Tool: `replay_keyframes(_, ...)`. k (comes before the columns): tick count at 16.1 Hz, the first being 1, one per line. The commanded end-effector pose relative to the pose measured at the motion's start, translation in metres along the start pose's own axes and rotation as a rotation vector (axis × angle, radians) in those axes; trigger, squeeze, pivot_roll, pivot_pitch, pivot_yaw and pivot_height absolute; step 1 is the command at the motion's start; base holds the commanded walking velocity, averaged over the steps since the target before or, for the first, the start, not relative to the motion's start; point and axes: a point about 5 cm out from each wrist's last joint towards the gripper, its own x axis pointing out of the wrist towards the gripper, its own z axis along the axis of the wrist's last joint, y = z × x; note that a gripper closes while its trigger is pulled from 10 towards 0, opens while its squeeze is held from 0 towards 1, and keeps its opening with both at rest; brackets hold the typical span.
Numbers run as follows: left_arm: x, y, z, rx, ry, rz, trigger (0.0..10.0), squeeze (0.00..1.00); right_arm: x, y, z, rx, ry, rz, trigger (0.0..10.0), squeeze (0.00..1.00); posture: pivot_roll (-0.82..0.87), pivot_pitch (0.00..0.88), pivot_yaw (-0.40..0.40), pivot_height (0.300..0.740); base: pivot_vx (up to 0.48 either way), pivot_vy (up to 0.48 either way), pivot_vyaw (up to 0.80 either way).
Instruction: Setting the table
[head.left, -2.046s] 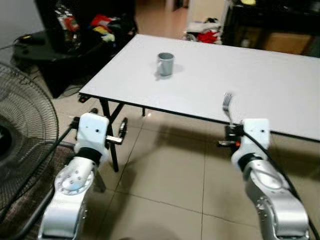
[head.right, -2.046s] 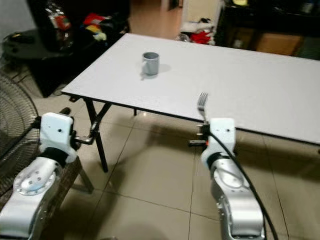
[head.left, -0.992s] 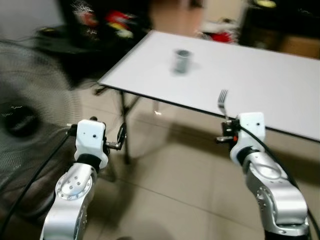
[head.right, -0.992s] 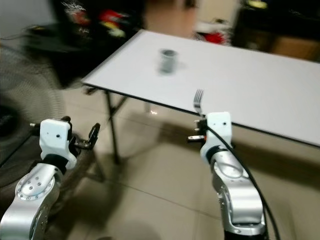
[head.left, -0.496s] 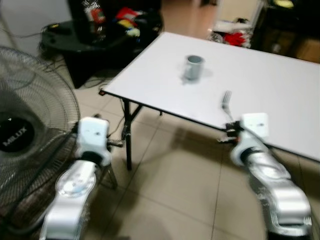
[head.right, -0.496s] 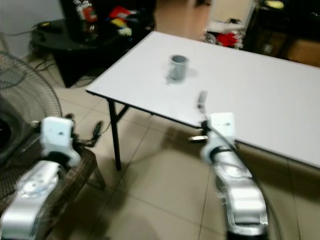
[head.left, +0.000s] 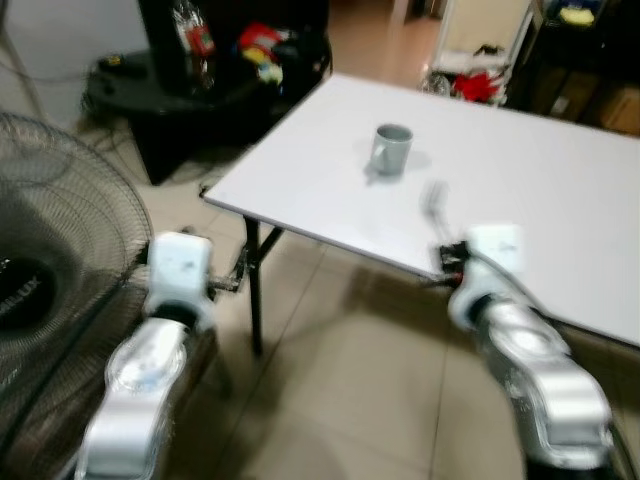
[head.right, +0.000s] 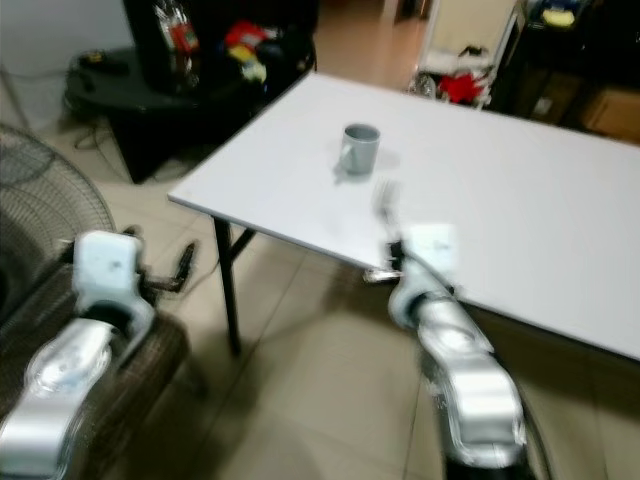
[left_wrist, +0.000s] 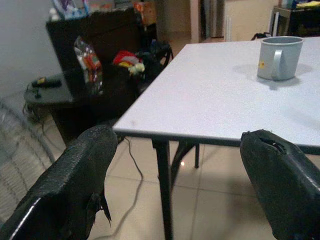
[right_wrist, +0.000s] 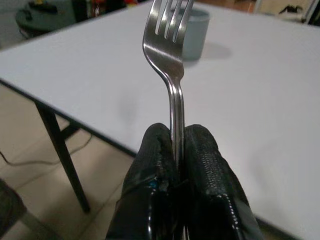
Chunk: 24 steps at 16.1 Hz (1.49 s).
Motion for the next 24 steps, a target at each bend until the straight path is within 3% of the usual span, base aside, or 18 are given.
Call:
replay_keyframes(1,0.0029,-0.0079,0.0036,-0.009,-0.015,-0.028,10.0,0.0,-0.0017,-0.0126,-0.0009,-0.007,0.01,-0.046,10.0,0.0,0.04,0.0,-0.027,0.74,0.281,0.0,-0.8)
replay_keyframes(24,-0.0001,-0.015,0.0028,0.006,-0.007,-0.096,10.0,0.0,0.007,-0.0082,-0.0026,0.028,0.047,-0.035,10.0,0.0,0.05,0.0,-0.026,0.74,0.276,0.0,-0.03)
